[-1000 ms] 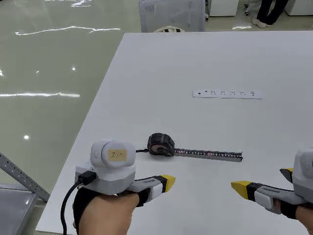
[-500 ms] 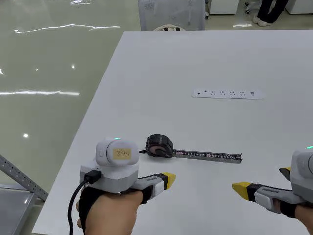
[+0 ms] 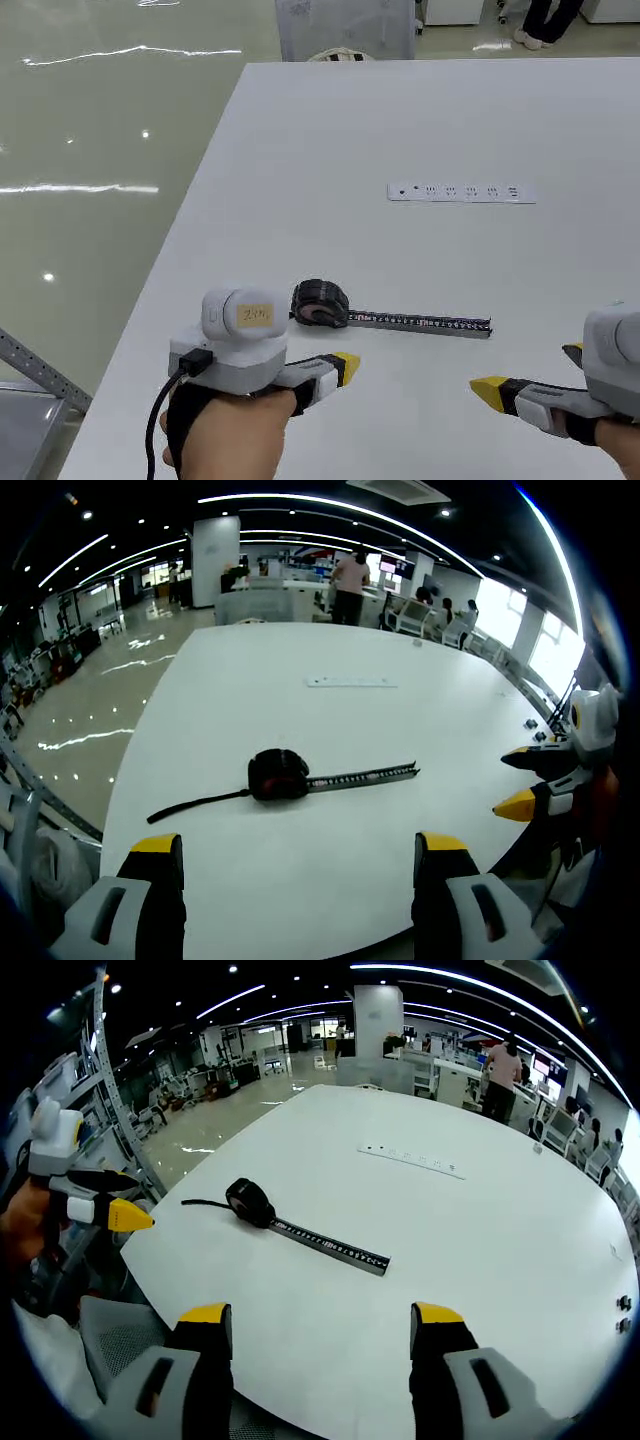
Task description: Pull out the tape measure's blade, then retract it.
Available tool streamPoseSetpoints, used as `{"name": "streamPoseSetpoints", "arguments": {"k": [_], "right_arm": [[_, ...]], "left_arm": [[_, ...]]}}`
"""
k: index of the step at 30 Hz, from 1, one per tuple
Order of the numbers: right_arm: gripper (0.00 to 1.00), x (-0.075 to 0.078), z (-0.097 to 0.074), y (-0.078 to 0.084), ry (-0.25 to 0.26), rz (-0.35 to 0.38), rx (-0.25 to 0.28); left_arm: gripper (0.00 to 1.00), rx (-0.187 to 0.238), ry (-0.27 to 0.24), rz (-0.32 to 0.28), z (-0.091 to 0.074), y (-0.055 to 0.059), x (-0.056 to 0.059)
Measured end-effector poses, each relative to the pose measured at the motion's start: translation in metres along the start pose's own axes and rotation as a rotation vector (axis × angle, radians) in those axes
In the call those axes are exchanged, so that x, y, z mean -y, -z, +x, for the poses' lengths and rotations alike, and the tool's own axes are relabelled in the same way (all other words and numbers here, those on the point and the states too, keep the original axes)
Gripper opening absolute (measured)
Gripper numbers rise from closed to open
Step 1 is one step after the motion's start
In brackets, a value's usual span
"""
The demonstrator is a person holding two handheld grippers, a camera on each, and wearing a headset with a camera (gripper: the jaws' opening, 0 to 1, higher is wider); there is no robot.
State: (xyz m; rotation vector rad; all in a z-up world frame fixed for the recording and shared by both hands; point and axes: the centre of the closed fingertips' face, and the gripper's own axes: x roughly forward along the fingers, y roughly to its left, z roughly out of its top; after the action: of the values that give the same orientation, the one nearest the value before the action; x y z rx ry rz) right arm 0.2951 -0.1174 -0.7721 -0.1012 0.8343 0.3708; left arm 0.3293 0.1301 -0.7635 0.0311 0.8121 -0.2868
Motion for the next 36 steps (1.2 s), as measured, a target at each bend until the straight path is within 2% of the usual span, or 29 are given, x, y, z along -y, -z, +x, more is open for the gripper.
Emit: {"name": "streamPoseSetpoints", "arguments": {"k": [15,31,36], "right_arm": [[0.73,0.010,0.019,-0.003,-0.021,-0.070,-0.032],[0.70,0.018,0.031,-0.013,-0.030,-0.124,-0.042],[0.70,0.022,0.041,-0.015,-0.039,-0.149,-0.059]], "left_arm": [[0.91,-0.004,-0.005,-0.008,0.020,-0.007,0.003],[0.90,-0.005,-0.004,-0.010,0.034,-0.014,0.005],[0.90,-0.014,-0.007,-0.014,0.045,-0.014,0.004]]}}
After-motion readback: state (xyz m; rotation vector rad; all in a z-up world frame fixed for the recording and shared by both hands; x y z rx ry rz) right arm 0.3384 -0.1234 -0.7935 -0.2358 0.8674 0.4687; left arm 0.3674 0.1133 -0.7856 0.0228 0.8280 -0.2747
